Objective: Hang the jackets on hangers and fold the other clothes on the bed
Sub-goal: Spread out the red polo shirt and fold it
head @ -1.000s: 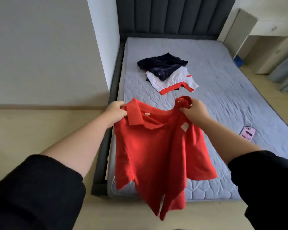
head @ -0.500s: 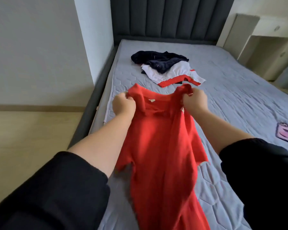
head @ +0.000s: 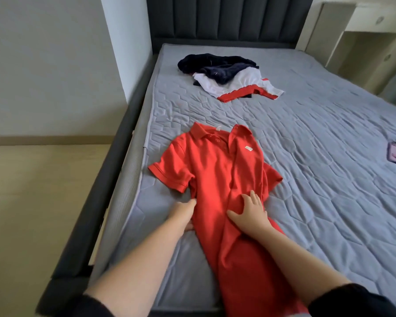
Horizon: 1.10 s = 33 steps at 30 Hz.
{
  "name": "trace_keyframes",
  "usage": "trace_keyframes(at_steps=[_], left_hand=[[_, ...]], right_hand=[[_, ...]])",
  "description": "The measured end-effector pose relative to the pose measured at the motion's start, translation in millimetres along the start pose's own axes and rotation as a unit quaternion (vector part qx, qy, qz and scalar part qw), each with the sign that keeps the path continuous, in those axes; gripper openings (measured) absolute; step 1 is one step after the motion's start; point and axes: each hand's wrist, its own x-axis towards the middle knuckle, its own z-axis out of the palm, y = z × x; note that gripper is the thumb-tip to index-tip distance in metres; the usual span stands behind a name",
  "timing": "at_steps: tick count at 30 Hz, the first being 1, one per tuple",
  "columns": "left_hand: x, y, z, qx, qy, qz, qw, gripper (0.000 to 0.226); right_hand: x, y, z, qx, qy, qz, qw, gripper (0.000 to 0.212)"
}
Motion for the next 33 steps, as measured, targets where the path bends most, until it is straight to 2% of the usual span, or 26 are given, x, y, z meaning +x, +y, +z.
trace_keyframes(at_steps=[2,4,6,8,10,12,13,15,16,17,19,21,23,25,27,28,29,31,33], left_hand=[[-8.7,-2.3,16.0,-0.030,-0.056,0.002,0.998,0.031],[-15.2,-5.6,29.8,-0.064,-0.097,-0.008,0.993,0.031],[-17.1,-16.4,45.3,-0.046,-0.081,0.013,0.996,0.038],[-18.5,-27.9,56.7,0.073,0.002,0.074,0.995,0.047],[-24.0,-28.8,60.4,0.150,0.055,0.115,0.980,0.049],[-22.9,-27.8,57.9,0.169,0.063,0.131,0.975,0.047],[-20.6,-28.0,54.5,0.173,0.068,0.135,0.973,0.045],[-17.4,-26.9,42.0,0.180,0.083,0.138,0.970,0.043],[-14.8,-26.2,34.1,0.184,0.094,0.140,0.968,0.043],[-11.6,-25.8,24.8,0.190,0.104,0.143,0.966,0.045],[-3.8,-23.8,7.0,0.191,0.125,0.141,0.963,0.047],[0.9,-21.5,-7.0,0.159,0.138,0.130,0.969,0.046],[-3.7,-17.7,-13.8,0.055,0.071,0.084,0.992,0.041],[-17.6,-12.2,-15.1,0.011,-0.069,0.012,0.997,0.040],[-30.2,-12.4,-14.4,0.067,-0.172,-0.026,0.982,0.031],[-35.3,-12.5,-12.7,0.111,-0.189,-0.032,0.975,0.021],[-40.0,-11.3,-11.7,0.153,-0.184,-0.032,0.970,0.014],[-49.3,-5.1,-15.8,0.231,-0.156,-0.027,0.960,0.020],[-55.4,2.7,-29.0,0.303,-0.157,-0.031,0.940,0.019]], right_hand=[[-7.2,-0.6,0.6,0.103,0.075,0.024,0.992,0.084],[-11.0,3.3,-5.5,0.225,0.139,0.108,0.958,0.076],[-14.6,10.8,-12.9,0.271,0.107,0.178,0.940,0.055],[-19.9,14.9,-15.9,0.251,0.027,0.171,0.952,0.032],[-22.6,13.5,-13.6,0.228,-0.023,0.137,0.964,0.031],[-22.3,12.0,-15.5,0.271,-0.038,0.139,0.952,0.026],[-20.8,15.1,-21.0,0.340,-0.034,0.158,0.926,0.022],[-17.6,32.3,-41.2,0.488,0.010,0.243,0.839,0.017],[-16.2,48.4,-54.4,0.507,0.046,0.274,0.816,0.014],[-14.4,68.7,-65.6,0.496,0.093,0.302,0.809,0.011],[-13.0,105.2,-83.9,0.499,0.138,0.362,0.775,0.028],[-14.7,121.4,-89.3,0.544,0.102,0.360,0.751,0.036],[-21.0,113.8,-87.2,0.593,0.052,0.332,0.732,0.038],[-21.7,97.5,-78.6,0.559,-0.045,0.307,0.769,0.039],[-28.6,80.1,-71.7,0.510,-0.135,0.279,0.802,0.030],[-30.8,72.4,-68.5,0.486,-0.155,0.273,0.816,0.019],[-30.0,67.7,-66.5,0.464,-0.159,0.272,0.828,0.008],[-28.5,66.7,-64.1,0.410,-0.124,0.273,0.862,0.017],[-27.3,73.1,-66.7,0.377,0.010,0.250,0.892,0.018]])
